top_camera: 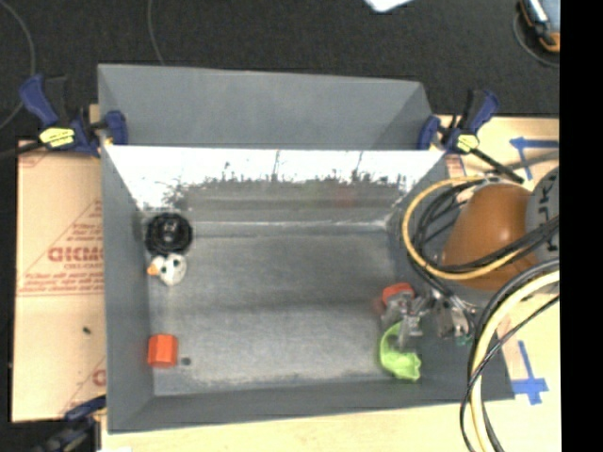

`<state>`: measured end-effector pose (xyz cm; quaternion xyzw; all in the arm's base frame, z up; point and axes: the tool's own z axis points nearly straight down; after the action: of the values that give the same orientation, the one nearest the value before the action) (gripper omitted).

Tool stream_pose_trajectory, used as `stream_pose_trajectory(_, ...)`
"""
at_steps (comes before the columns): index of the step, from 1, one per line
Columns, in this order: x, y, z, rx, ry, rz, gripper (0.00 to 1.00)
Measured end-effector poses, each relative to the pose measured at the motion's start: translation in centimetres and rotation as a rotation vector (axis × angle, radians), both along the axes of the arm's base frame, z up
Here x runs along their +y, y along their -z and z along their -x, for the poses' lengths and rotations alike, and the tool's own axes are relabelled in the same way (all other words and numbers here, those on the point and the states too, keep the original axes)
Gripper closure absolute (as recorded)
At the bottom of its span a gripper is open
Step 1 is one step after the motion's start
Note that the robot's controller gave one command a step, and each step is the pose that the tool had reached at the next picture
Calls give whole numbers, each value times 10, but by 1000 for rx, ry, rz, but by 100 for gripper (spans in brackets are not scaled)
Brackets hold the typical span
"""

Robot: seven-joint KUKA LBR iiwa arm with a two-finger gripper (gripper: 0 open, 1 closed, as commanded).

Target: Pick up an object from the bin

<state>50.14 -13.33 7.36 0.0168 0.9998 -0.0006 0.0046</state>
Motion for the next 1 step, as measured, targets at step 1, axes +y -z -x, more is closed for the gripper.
stream_pose_trajectory(1,-9,-81,2,4,9,1,100)
